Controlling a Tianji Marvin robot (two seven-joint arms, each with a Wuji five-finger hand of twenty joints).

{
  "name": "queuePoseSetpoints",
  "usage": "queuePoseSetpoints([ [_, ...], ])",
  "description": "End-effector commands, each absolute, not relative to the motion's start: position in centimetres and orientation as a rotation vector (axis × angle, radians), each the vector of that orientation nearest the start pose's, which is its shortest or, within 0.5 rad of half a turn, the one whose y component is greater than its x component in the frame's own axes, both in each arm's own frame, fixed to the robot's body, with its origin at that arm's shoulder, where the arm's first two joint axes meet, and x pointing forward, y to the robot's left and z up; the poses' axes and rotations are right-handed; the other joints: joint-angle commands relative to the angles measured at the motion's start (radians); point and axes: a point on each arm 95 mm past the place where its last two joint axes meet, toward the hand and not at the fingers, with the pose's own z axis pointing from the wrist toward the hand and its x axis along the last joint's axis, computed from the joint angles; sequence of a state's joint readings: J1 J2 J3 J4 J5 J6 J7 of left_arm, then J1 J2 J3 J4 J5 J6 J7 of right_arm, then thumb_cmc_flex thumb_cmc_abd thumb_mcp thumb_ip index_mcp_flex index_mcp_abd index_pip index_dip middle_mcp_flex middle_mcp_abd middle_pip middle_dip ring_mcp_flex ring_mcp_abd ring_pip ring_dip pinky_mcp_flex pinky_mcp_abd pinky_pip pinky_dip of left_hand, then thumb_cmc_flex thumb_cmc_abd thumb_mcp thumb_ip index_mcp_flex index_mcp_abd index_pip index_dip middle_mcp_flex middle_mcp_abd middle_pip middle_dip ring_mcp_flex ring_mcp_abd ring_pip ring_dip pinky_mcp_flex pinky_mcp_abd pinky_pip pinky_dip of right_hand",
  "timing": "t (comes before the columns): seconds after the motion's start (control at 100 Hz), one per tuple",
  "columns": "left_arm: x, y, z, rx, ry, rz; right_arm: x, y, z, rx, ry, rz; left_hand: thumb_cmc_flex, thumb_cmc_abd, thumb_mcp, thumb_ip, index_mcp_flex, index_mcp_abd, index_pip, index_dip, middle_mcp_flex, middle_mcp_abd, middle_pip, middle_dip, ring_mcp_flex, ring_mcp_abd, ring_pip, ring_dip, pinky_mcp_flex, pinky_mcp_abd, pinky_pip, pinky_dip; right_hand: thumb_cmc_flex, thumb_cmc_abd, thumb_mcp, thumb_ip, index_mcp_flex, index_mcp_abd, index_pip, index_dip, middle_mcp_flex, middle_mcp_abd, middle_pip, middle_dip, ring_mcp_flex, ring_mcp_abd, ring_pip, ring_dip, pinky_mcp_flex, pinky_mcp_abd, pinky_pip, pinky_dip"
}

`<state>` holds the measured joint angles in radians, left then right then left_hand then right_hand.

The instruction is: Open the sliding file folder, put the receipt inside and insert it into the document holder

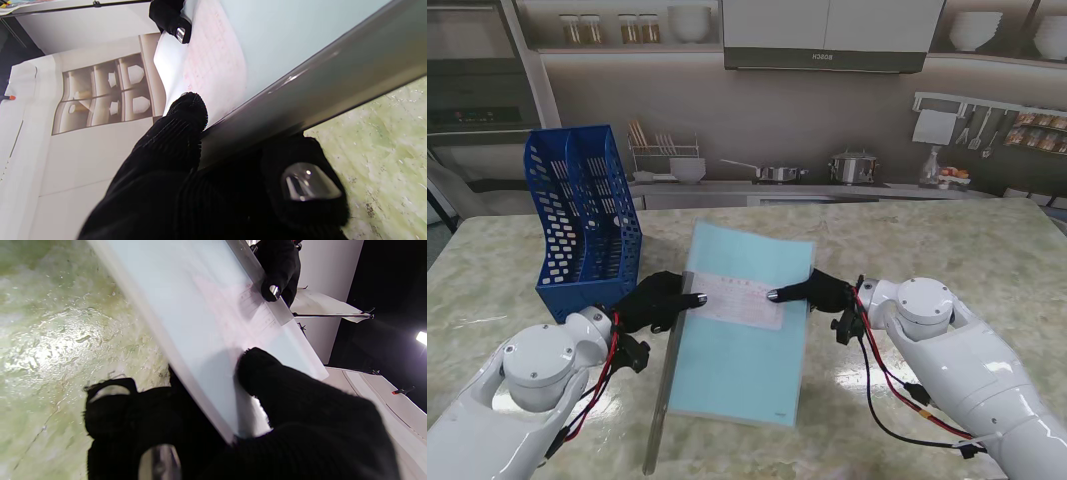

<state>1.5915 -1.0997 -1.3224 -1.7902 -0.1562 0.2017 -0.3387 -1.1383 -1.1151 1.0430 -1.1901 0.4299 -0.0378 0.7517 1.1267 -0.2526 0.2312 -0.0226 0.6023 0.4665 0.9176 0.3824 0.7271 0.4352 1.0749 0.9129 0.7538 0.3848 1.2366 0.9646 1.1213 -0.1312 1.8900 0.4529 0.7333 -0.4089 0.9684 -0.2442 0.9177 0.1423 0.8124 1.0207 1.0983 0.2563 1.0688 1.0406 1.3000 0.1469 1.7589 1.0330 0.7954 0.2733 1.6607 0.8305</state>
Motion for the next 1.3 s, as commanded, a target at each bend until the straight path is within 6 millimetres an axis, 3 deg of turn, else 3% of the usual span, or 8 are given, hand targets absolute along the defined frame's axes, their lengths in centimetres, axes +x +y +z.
queuePoseSetpoints([
  [0.0, 39.2, -2.3, -26.2, -2.386, 1.069, -2.128, 46.5, 4.2, -31.6, -1.742, -1.071, -1.453, 0.164, 0.165, 0.091, -0.026, 0.012, 0.039, -0.032, 0.000, 0.079, -0.014, 0.051, -0.012, 0.152, 0.109, 0.215, 0.002, -0.018, -0.188, 0.174, -0.028, 0.153, 0.034, 0.198, 0.132, 0.177, -0.224, 0.172, 0.075, 0.078, 0.204, 0.127, 0.022, 0.006, -0.057, 0.068, 0.014, 0.066, -0.076, 0.246, -0.001],
  [1.07, 40.2, -3.0, -24.6, -2.370, 1.084, -2.110, 45.2, 5.2, -30.8, -1.624, -1.191, -1.466, 0.164, 0.157, 0.091, -0.029, 0.022, 0.049, -0.041, -0.005, 0.082, -0.007, 0.056, -0.023, 0.159, 0.113, 0.220, -0.014, -0.018, -0.195, 0.173, -0.028, 0.155, 0.005, 0.233, 0.131, 0.213, -0.203, 0.156, 0.090, 0.096, 0.223, 0.114, 0.021, 0.004, -0.029, 0.070, 0.020, 0.082, -0.036, 0.247, -0.005],
  [1.29, 40.4, -3.0, -24.8, -2.384, 1.059, -2.101, 44.9, 5.5, -30.6, -1.596, -1.208, -1.476, 0.164, 0.132, 0.080, -0.034, 0.072, 0.061, -0.085, -0.035, 0.106, 0.007, 0.034, -0.044, 0.169, 0.142, 0.215, -0.026, -0.018, -0.185, 0.177, -0.027, 0.155, 0.000, 0.239, 0.130, 0.220, -0.201, 0.152, 0.093, 0.099, 0.226, 0.112, 0.021, 0.004, -0.025, 0.070, 0.021, 0.085, -0.028, 0.247, -0.008],
])
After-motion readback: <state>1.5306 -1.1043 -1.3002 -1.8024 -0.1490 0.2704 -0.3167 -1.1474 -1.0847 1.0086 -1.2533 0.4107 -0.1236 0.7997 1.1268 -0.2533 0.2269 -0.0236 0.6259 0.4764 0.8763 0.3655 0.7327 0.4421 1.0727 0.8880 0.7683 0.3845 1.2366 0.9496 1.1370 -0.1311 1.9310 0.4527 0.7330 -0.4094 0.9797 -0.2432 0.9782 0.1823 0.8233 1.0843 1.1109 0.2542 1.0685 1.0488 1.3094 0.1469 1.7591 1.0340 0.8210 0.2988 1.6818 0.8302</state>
